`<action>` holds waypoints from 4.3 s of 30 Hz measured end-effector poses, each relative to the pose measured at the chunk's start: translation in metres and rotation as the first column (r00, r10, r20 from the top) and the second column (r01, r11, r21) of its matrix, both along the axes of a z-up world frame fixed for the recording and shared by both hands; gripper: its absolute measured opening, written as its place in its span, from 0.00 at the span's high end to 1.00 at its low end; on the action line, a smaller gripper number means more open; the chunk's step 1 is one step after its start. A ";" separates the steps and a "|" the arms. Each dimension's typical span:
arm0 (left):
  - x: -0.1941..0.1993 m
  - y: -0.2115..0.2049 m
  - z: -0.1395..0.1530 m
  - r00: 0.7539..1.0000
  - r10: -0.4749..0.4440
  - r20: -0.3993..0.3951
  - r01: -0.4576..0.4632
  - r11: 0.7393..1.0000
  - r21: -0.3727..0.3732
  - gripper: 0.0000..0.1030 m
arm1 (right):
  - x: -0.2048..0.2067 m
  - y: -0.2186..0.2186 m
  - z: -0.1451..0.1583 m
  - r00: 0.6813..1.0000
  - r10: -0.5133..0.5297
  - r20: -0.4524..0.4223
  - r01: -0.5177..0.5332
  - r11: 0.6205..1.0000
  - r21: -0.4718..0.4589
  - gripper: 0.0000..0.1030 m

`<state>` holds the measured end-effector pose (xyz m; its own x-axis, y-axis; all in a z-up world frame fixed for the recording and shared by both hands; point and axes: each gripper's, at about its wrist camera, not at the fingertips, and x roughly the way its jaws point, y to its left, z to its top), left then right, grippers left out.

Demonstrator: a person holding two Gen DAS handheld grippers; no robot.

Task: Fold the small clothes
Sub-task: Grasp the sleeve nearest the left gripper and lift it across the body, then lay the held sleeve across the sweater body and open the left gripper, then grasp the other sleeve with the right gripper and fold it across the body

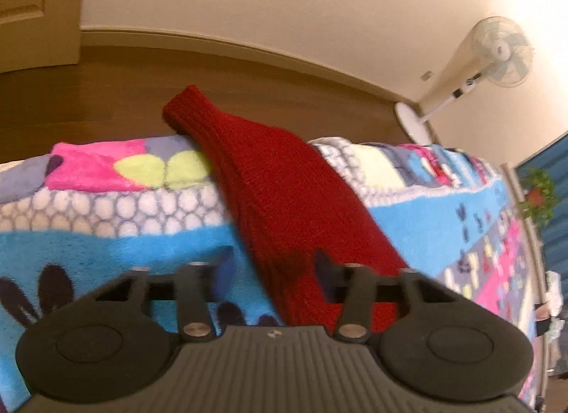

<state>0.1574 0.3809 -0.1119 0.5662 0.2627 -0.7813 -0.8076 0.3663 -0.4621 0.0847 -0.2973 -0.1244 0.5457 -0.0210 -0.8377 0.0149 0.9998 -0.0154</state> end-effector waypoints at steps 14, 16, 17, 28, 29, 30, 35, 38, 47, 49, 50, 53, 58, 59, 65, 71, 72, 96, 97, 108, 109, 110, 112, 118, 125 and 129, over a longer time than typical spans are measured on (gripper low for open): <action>0.040 -0.086 0.062 0.956 -0.289 -0.046 0.260 0.765 0.589 0.89 | 0.003 0.000 0.000 1.000 -0.001 0.000 0.001 1.000 -0.010 0.45; 0.038 -0.146 0.082 0.852 -0.524 -0.020 0.380 0.590 0.712 0.89 | 0.004 0.002 0.000 1.000 0.004 0.004 -0.004 1.000 -0.019 0.45; 0.033 -0.184 0.089 0.743 -0.669 -0.007 0.455 0.498 0.738 0.89 | 0.004 0.003 0.001 1.000 0.007 0.008 -0.007 1.000 -0.024 0.45; 0.022 -0.316 0.073 0.117 -0.971 -0.210 0.799 -0.034 0.600 0.51 | 0.007 0.005 0.016 0.993 0.004 0.122 -0.007 1.000 0.023 0.46; 0.031 -0.307 0.066 0.169 -0.962 -0.215 0.822 0.017 0.570 0.51 | 0.008 0.004 0.020 0.989 -0.006 0.146 0.000 0.999 0.045 0.46; 0.038 -0.300 0.060 0.203 -0.951 -0.231 0.834 0.045 0.550 0.51 | 0.011 0.003 0.024 0.985 -0.020 0.171 0.007 0.997 0.078 0.47; 0.069 -0.278 0.054 0.351 -0.902 -0.252 0.856 0.201 0.476 0.51 | 0.051 -0.004 0.034 0.956 -0.113 0.271 0.033 0.959 0.283 0.61; 0.059 -0.273 0.058 0.376 -0.899 -0.222 0.848 0.238 0.474 0.51 | 0.089 0.003 0.025 0.949 -0.123 0.289 0.020 0.942 0.336 0.54; 0.001 -0.345 -0.005 0.340 -0.888 -0.310 0.795 0.095 0.599 0.50 | 0.162 0.028 -0.004 0.941 -0.103 0.322 0.012 0.962 0.273 0.98; -0.011 -0.358 -0.035 0.345 -0.868 -0.357 0.776 0.050 0.628 0.49 | 0.163 0.019 0.014 0.903 -0.106 0.417 -0.011 0.963 0.269 1.00; -0.020 -0.363 -0.045 0.367 -0.859 -0.358 0.732 0.030 0.681 0.49 | 0.165 0.011 0.024 0.881 -0.127 0.455 0.004 0.965 0.263 1.00; -0.030 -0.371 -0.057 0.411 -0.834 -0.368 0.666 -0.001 0.746 0.50 | 0.170 -0.021 0.033 0.831 -0.238 0.502 0.160 0.968 0.194 1.00; -0.033 -0.368 -0.063 0.419 -0.837 -0.352 0.654 0.009 0.756 0.49 | 0.177 -0.060 0.005 0.864 -0.398 0.308 0.332 0.911 0.245 0.95; -0.031 -0.367 -0.063 0.417 -0.840 -0.348 0.658 0.015 0.753 0.49 | 0.170 -0.060 0.008 0.841 -0.410 0.354 0.333 0.907 0.259 0.93; -0.027 -0.368 -0.061 0.417 -0.834 -0.362 0.669 0.012 0.743 0.47 | 0.179 -0.068 -0.009 0.915 -0.320 0.245 0.219 0.904 0.367 0.83; -0.030 -0.377 -0.063 0.430 -0.810 -0.397 0.656 -0.022 0.755 0.47 | 0.166 -0.141 0.020 0.768 -0.563 0.305 0.417 0.801 0.428 0.56; -0.030 -0.378 -0.063 0.431 -0.809 -0.400 0.655 -0.025 0.755 0.47 | 0.163 -0.157 0.020 0.739 -0.596 0.316 0.453 0.785 0.422 0.51; -0.031 -0.381 -0.068 0.439 -0.802 -0.404 0.645 -0.032 0.764 0.47 | 0.169 -0.258 0.010 0.517 -0.748 0.417 0.615 0.663 0.427 0.88; -0.031 -0.380 -0.068 0.439 -0.803 -0.403 0.644 -0.031 0.764 0.47 | 0.173 -0.236 0.027 0.541 -0.677 0.499 0.573 0.731 0.371 0.88; -0.029 -0.374 -0.066 0.436 -0.818 -0.376 0.647 -0.005 0.762 0.47 | 0.138 0.112 0.013 0.756 0.401 0.518 -0.445 0.894 -0.043 0.85; -0.029 -0.373 -0.066 0.435 -0.819 -0.373 0.647 -0.003 0.762 0.47 | 0.134 0.129 -0.005 0.774 0.459 0.437 -0.491 0.870 -0.044 0.85; -0.028 -0.372 -0.066 0.435 -0.820 -0.371 0.648 0.000 0.761 0.47 | 0.129 0.140 -0.016 0.778 0.490 0.394 -0.507 0.859 -0.067 0.84; -0.028 -0.371 -0.065 0.434 -0.823 -0.367 0.650 0.004 0.760 0.47 | 0.117 0.145 -0.015 0.765 0.501 0.405 -0.499 0.858 -0.119 0.77; -0.026 -0.368 -0.064 0.430 -0.829 -0.357 0.654 0.013 0.756 0.47 | 0.105 0.066 0.049 0.875 0.225 0.429 -0.278 0.958 0.064 0.66; -0.022 -0.365 -0.047 0.424 -0.830 -0.362 0.699 0.046 0.714 0.44 | 0.063 -0.014 0.038 0.969 -0.045 0.244 0.030 0.997 0.066 0.41; -0.021 -0.366 -0.014 0.513 -0.809 -0.287 0.631 0.129 0.765 0.46 | 0.072 -0.036 -0.003 0.993 -0.101 0.063 0.101 0.995 0.011 0.43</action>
<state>0.1366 0.0145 -0.1261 0.9110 0.0238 -0.4117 0.0856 0.9657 0.2453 0.1569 -0.3336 -0.1272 0.5931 -0.0724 -0.8019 0.1168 0.9932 -0.0033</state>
